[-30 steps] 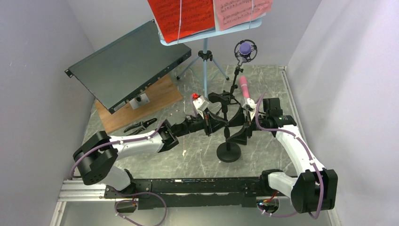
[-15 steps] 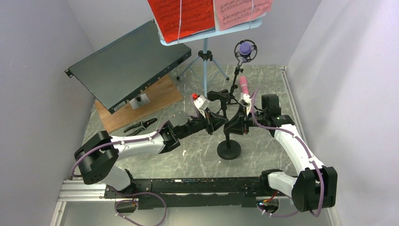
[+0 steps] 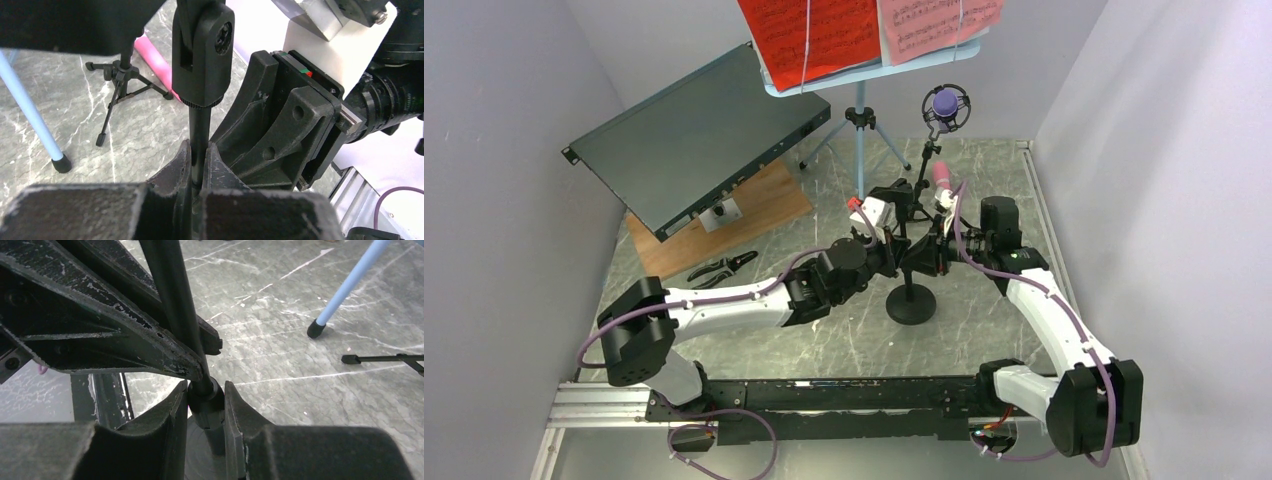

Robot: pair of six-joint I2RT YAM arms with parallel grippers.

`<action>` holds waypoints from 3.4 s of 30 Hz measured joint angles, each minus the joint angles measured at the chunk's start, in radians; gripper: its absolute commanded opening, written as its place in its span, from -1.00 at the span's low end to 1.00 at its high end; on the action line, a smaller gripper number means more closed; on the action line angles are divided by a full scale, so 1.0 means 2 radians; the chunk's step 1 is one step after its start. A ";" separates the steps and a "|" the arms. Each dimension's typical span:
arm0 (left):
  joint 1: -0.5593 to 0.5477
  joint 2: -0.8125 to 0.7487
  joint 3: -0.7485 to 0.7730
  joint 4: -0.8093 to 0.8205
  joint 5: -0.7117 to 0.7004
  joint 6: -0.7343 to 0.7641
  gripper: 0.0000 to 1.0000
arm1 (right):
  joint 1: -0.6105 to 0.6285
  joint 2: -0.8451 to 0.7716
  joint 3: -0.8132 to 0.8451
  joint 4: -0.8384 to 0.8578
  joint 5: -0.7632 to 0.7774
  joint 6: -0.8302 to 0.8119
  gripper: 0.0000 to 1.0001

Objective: Pack up the instrument practice props
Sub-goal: Unscrew the knob on the microphone stand.

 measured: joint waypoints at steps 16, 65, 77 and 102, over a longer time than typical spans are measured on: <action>-0.012 -0.060 -0.073 0.080 0.028 0.034 -1.00 | -0.028 0.014 0.000 -0.058 -0.104 -0.096 0.76; 0.110 0.001 -0.133 0.339 0.376 -0.072 0.50 | -0.024 0.028 -0.005 -0.046 -0.245 -0.079 -1.00; 0.098 0.021 -0.113 0.308 0.346 -0.093 -1.00 | -0.025 0.025 -0.005 -0.053 -0.203 -0.084 -1.00; 0.069 -0.082 -0.155 0.155 0.135 -0.124 0.99 | -0.035 0.015 -0.010 -0.055 -0.120 -0.063 -1.00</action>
